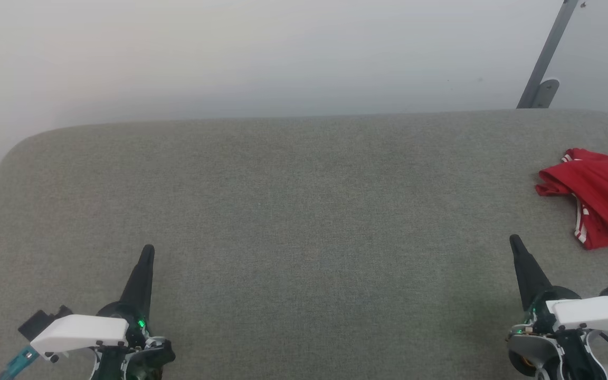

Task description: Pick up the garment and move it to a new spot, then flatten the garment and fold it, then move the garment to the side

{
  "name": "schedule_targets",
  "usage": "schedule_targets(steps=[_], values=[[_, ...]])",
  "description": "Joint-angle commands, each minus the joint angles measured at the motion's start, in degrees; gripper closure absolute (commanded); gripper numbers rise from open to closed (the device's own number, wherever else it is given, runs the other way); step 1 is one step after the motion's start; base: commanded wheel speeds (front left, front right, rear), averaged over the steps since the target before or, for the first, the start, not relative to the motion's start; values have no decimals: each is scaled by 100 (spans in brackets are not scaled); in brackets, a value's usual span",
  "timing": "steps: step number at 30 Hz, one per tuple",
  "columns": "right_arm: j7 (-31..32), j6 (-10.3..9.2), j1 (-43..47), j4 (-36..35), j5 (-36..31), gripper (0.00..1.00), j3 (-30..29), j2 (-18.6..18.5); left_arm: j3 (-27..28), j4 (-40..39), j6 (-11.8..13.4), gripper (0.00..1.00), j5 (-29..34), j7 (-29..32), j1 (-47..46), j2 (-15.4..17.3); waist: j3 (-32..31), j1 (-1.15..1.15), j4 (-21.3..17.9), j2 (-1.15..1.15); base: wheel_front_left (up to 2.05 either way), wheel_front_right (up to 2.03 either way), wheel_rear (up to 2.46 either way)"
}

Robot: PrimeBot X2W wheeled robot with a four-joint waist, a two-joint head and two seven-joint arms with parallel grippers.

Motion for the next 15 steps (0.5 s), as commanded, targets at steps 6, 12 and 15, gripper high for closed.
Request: schedule_targets(steps=[6,12,15], values=[[84,2,-68,-69,287,100,-44,66,-25,-29,-16,100,-294,88,-136,-29,1,0,8,0,0,0,0],[114,2,-72,-71,386,100,-51,74,-31,-28,-16,100,-360,120,-150,-41,2,0,13,0,0,0,0],[114,2,-70,-69,386,100,-50,74,-31,-28,-16,100,-361,120,-150,-40,2,0,13,0,0,0,0]])
